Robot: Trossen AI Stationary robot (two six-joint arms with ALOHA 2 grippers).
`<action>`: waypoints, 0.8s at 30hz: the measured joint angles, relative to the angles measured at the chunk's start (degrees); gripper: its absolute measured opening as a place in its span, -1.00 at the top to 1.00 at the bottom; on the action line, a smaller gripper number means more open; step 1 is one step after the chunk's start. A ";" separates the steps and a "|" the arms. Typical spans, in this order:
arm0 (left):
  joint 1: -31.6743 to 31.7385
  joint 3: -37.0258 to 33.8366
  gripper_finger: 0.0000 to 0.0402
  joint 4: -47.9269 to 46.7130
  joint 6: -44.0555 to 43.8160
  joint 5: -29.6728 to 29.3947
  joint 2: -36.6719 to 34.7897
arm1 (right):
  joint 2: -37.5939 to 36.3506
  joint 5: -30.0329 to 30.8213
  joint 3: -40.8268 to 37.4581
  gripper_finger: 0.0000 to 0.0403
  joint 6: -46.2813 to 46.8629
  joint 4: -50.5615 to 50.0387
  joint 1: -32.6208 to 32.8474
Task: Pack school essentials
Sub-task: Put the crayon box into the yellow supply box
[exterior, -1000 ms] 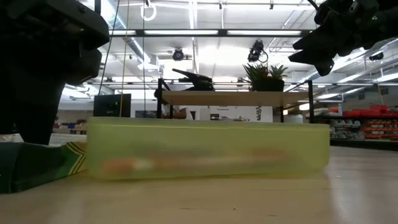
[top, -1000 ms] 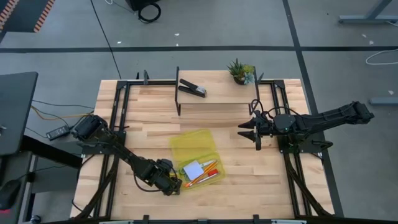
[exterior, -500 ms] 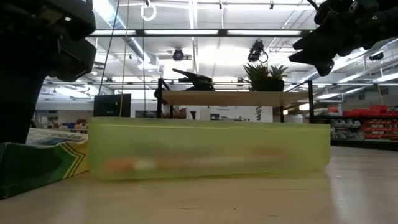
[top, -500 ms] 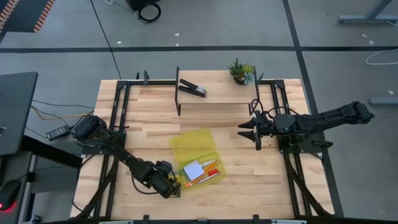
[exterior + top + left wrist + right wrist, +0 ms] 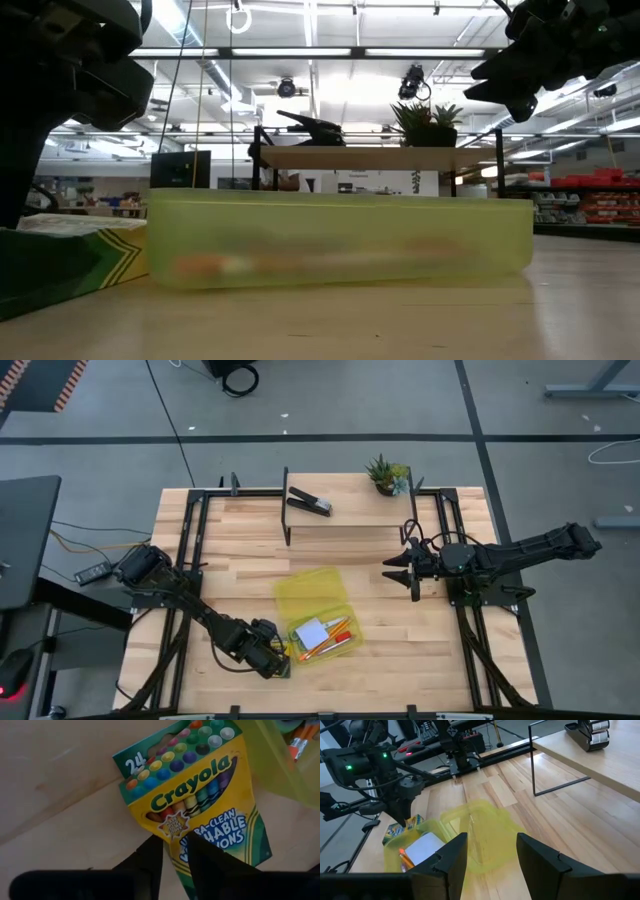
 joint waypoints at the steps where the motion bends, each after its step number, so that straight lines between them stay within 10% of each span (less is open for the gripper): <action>1: 0.00 0.00 0.57 -0.01 0.05 0.05 0.00 | 0.00 0.00 0.00 0.12 -0.04 0.01 0.00; 24: -0.28 -0.07 0.99 -1.18 3.53 -0.03 -0.43 | 0.00 0.00 0.00 0.12 -0.13 0.00 0.00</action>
